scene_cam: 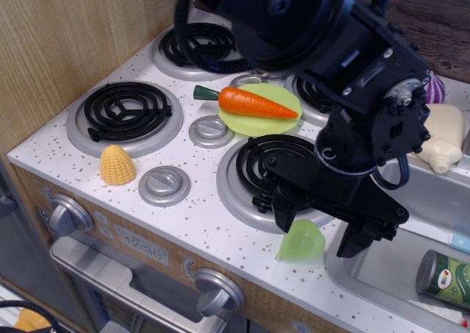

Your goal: Take carrot off plate

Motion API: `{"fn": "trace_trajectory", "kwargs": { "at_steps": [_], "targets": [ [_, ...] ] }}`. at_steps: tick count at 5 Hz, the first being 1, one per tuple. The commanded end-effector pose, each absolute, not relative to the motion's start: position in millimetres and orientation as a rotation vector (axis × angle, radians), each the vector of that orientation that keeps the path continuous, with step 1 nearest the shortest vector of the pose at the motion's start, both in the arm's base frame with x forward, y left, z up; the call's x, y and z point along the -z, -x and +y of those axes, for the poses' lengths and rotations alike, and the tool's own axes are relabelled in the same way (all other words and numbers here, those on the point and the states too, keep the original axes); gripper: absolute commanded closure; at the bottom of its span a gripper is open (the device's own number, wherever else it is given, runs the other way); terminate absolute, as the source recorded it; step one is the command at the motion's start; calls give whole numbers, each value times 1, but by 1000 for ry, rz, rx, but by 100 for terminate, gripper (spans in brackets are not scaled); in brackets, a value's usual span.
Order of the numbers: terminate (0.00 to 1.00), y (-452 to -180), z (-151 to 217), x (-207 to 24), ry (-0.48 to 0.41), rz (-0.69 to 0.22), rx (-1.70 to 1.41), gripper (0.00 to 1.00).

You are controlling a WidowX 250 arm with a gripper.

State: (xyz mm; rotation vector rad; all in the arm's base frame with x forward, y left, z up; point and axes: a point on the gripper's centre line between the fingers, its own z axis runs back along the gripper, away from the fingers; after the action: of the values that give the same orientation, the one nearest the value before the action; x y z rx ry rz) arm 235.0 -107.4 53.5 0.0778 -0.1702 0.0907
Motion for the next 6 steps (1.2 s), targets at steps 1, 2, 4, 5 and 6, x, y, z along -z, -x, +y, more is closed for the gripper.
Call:
{"fn": "trace_trajectory", "kwargs": {
  "at_steps": [1, 2, 4, 5, 6],
  "targets": [
    [0, -235, -107, -53, -78, -170, -91, 0],
    [0, -237, -78, -65, -71, -176, 138, 0],
    [0, -269, -28, -95, -105, -156, 523, 0],
    [0, -290, -7, -101, -110, -119, 778, 0],
    [0, -316, 12, -105, -116, -127, 1001, 0]
  ]
}}
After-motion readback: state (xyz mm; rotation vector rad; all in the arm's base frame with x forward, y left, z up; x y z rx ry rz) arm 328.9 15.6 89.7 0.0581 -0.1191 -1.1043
